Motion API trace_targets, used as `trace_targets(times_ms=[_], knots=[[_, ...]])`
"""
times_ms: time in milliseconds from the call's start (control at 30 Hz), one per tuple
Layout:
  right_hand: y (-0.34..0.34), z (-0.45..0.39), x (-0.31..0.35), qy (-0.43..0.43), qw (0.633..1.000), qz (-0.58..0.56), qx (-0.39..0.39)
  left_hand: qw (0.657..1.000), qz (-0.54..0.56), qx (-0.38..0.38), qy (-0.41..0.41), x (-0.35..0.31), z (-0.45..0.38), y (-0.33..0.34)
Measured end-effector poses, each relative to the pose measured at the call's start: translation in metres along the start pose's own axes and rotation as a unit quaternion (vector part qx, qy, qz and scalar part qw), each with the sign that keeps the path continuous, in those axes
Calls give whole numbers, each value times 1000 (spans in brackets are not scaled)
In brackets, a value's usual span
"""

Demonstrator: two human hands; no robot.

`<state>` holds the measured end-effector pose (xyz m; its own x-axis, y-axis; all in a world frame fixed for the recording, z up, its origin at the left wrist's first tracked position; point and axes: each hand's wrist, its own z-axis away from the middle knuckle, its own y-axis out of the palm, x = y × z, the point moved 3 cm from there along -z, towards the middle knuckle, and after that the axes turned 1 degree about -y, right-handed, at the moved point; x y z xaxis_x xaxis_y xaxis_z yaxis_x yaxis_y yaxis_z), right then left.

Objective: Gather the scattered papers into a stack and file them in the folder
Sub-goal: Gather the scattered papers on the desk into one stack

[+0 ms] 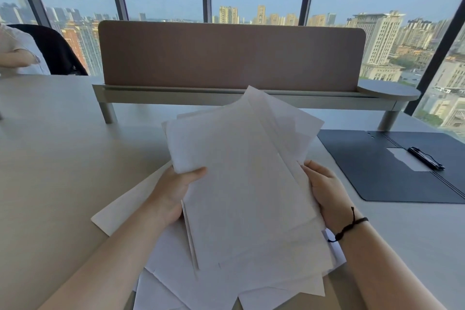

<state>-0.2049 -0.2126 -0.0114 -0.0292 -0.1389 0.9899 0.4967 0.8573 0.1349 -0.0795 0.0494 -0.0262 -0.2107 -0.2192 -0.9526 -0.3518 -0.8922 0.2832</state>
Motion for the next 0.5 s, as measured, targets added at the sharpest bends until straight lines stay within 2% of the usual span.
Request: trace_targets(times_ms=[167,367,500], knots=[[3,5,3,2,1000,2,18,999,-44,7,28,2,1,4],[6,8,4,15,1000,7,12,1000,-11,-5,-10,6,3,11],[15,12,3,14,998,48,45,998,-54,11,-6,10,7,21]])
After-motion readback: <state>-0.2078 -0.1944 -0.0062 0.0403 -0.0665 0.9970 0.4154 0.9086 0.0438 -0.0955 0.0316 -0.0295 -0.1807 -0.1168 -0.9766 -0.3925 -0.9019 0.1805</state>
